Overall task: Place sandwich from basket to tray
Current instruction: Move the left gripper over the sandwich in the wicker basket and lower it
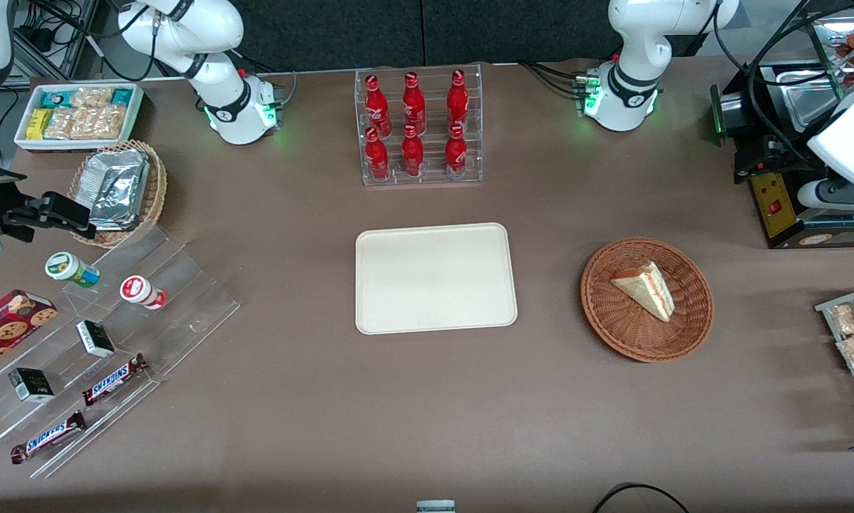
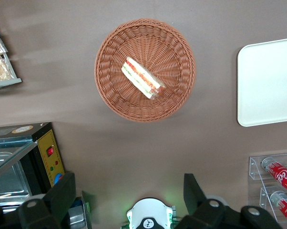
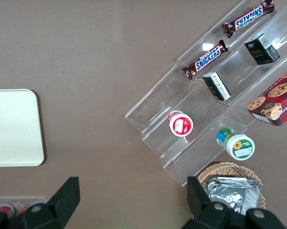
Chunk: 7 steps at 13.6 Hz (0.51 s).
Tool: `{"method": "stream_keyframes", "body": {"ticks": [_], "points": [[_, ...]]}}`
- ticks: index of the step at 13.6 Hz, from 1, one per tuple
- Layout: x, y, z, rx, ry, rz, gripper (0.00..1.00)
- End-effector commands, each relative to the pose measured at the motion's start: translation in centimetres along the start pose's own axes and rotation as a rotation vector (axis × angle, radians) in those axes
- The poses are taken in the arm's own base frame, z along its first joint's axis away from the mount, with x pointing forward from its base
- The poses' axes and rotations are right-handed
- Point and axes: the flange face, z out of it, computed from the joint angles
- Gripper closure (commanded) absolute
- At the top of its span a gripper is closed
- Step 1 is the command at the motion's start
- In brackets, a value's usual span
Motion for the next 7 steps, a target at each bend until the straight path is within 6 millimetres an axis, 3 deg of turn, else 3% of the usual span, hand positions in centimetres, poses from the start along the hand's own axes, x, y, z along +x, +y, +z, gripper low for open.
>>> {"method": "stream_keyframes", "body": {"ticks": [1, 3, 7], "points": [[-0.7, 0.0, -0.6, 0.011, 0.0, 0.012, 0.0], [-0.1, -0.4, 0.3, 0.018, -0.013, 0.006, 0.0], [1.1, -0.7, 6.0, 0.025, -0.021, -0.002, 0.0]]}}
